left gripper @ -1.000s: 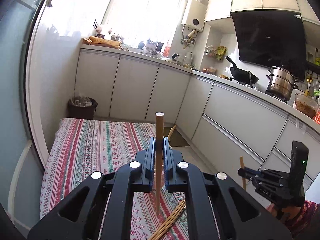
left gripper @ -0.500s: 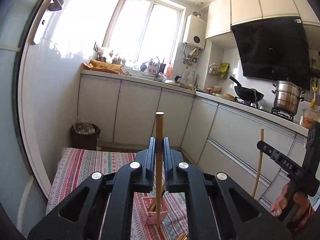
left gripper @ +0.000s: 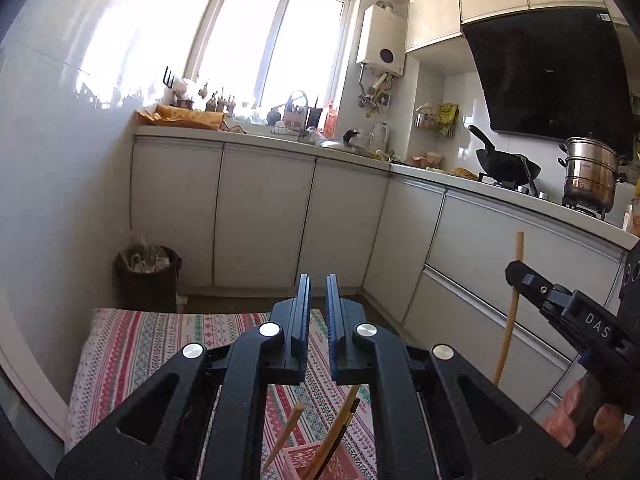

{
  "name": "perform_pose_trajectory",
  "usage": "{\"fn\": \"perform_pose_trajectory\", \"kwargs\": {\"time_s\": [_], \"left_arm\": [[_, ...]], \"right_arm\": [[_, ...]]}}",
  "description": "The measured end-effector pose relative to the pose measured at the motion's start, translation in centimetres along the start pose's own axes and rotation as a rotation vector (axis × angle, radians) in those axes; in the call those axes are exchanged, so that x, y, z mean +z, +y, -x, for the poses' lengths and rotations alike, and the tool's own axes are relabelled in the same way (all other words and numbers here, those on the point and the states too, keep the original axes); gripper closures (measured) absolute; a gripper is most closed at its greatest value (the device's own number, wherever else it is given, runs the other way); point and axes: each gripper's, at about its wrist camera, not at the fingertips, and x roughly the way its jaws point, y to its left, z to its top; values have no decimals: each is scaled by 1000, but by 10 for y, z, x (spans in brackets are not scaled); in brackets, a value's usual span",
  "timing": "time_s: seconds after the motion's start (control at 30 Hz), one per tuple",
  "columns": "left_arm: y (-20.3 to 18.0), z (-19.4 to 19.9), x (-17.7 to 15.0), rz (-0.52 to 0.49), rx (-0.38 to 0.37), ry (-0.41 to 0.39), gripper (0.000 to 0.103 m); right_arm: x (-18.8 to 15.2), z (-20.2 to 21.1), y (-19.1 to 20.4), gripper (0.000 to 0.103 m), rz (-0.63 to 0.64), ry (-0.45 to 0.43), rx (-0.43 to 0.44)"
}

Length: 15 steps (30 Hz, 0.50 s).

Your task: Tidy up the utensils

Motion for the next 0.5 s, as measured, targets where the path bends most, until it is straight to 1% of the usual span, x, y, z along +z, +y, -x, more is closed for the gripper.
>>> {"fn": "perform_pose_trajectory", "kwargs": {"time_s": [0.07, 0.13, 0.2, 0.27, 0.33, 0.37, 0.4, 0.43, 0.5], "left_arm": [[10, 4, -4, 23, 2, -23, 96], [22, 15, -1, 52, 3, -52, 96], [32, 25, 3, 60, 18, -71, 96], [43, 32, 3, 65, 36, -69, 96], [55, 33, 1, 69, 61, -45, 96], [60, 31, -1, 70, 77, -21, 96], [66, 26, -5, 72, 91, 18, 93], [73, 17, -8, 69, 92, 74, 86], [84, -12, -23, 30, 118, 238, 84]], "right_arm": [[-10, -11, -2, 95, -4, 9, 2], [-17, -19, -2, 95, 4, 15, 3], [-21, -22, -2, 95, 1, 18, 9], [-23, -19, -3, 95, -2, 14, 11], [-26, -15, -5, 95, -8, 20, 6], [-26, -13, -8, 95, -18, 27, 4], [-26, -13, -11, 95, -30, 34, 2], [-26, -11, -14, 95, -43, 42, -2], [-27, -8, -17, 96, -66, 59, -7]]}}
